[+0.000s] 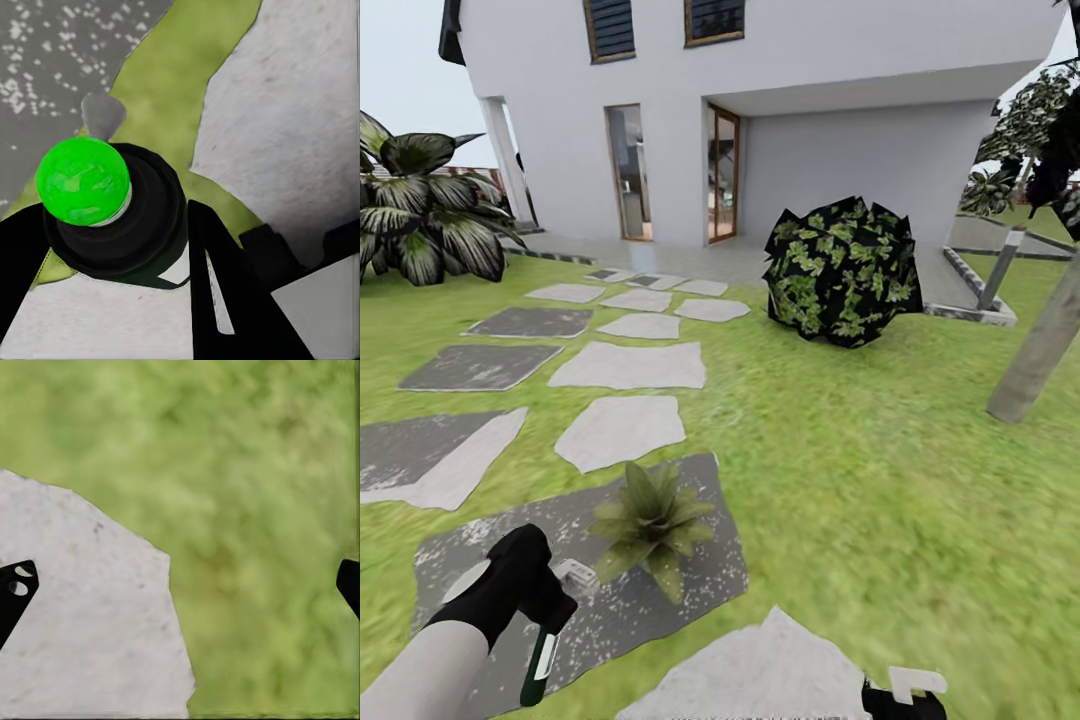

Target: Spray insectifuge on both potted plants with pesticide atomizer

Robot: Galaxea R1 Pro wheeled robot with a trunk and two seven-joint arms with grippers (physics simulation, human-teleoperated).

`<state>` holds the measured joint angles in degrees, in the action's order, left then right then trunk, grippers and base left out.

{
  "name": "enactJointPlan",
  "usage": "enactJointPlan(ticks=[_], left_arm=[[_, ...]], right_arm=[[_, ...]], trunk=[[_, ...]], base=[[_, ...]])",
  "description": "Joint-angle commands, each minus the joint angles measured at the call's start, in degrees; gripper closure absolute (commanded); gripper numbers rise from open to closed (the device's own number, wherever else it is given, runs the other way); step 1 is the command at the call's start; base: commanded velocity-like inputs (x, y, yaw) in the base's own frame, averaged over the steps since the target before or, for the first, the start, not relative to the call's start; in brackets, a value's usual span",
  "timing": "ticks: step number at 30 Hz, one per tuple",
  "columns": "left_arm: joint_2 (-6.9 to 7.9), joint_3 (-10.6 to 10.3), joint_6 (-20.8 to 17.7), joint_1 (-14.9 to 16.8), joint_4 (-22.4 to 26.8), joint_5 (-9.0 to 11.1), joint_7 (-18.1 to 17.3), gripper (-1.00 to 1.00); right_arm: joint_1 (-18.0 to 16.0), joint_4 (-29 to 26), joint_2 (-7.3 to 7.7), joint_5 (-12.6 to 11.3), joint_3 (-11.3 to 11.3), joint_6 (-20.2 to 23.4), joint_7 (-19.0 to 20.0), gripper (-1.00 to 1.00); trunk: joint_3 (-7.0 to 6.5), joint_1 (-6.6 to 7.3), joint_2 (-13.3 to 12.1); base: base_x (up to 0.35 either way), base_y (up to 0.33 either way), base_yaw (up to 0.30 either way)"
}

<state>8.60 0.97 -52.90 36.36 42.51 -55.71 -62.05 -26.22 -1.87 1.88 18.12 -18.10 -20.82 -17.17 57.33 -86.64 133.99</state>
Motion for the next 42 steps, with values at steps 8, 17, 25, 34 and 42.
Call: enactJointPlan(ticks=[8, 17, 25, 34, 42], left_arm=[[-0.78, 0.0, 0.0, -0.2, -0.2, -1.0, -0.4, 1.0], [-0.7, 0.2, 0.0, -0.2, -0.2, -1.0, -0.1, 1.0], [-0.39, 0.2, 0.4, -0.3, -0.6, -0.9, -0.3, 1.0], [-0.64, -0.6, 1.0, -5.4, -0.7, -0.9, -0.4, 1.0], [0.0, -0.2, 0.9, -5.1, 0.1, -1.0, -0.7, 1.0]], right_arm=[[-0.1, 0.1, -0.03, 0.5, -0.4, -0.2, -0.2, -1.0], [-0.1, 0.0, -0.03, 0.5, -0.4, -0.2, -0.2, -1.0], [-0.1, 0.1, 0.67, 0.7, -0.4, -0.1, -0.2, -1.0], [-0.1, 0.1, 0.77, 0.6, -0.4, -0.1, -0.1, -1.0], [-0.1, 0.1, 0.76, 0.5, -0.4, -0.1, -0.1, -1.0]], trunk=[[0.05, 0.02, 0.0], [0.05, 0.02, 0.0], [0.05, 0.02, 0.0], [0.05, 0.02, 0.0], [0.05, 0.02, 0.0]], base=[[0.01, 0.304, -0.267], [-0.069, 0.298, -0.267], [0.061, 0.336, -0.094], [0.013, 0.045, -0.009], [-0.005, 0.018, -0.237]])
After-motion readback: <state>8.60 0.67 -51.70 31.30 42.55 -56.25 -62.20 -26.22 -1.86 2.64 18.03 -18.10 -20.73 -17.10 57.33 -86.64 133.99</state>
